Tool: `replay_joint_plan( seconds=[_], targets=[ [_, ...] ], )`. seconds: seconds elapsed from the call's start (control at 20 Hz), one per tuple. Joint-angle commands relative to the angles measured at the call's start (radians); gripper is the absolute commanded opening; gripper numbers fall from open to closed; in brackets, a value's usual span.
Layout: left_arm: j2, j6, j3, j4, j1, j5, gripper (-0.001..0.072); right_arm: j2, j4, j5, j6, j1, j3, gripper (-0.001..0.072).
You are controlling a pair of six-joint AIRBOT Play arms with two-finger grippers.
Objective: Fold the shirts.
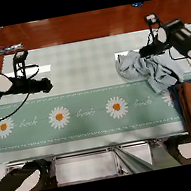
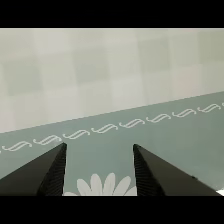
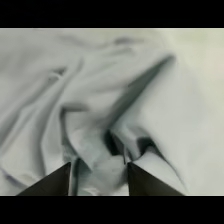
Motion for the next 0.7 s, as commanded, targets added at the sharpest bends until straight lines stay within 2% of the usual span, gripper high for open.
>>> replay_joint_plan(
  seconds=[0.0,0.2,0.25,0.3,0.35,0.4,0.45,0.5,0.65],
  targets=[
    [-0.001,-0.002,0.0,0.008,0.002,0.006,0.0508,-0.139,0.007,0.107,0.008,-0.03,0.038,0.0413],
    [-0.021,-0.003,-0.001,-0.05,0.002,0.005,0.0509,-0.189,0.03,0.087,0.008,-0.036,0.039,0.0409],
    [-0.031,-0.003,-0.001,-0.076,0.002,0.006,0.0509,-0.195,0.036,0.082,0.008,-0.036,0.039,0.0373],
    [-0.044,-0.003,0.0,-0.099,0.002,0.006,0.0508,-0.198,0.046,0.08,0.003,-0.036,0.039,0.03],
    [-0.056,-0.003,0.0,-0.101,0.002,0.011,0.0508,-0.198,0.072,0.081,-0.03,-0.036,0.039,0.0213],
    [-0.065,0.014,0.0,-0.093,0.003,0.016,0.0508,-0.198,0.113,0.081,-0.082,-0.036,0.039,0.0164],
    [-0.065,0.036,0.0,-0.074,0.011,0.018,0.0508,-0.198,0.14,0.082,-0.118,-0.036,0.039,0.007],
    [-0.062,0.034,0.011,-0.067,0.027,0.005,0.0509,-0.197,0.153,0.094,-0.123,-0.036,0.04,0.003],
    [-0.051,0.027,0.113,-0.075,0.115,-0.151,0.0508,-0.159,0.159,0.145,-0.153,-0.036,0.089,0.0029]
  ],
)
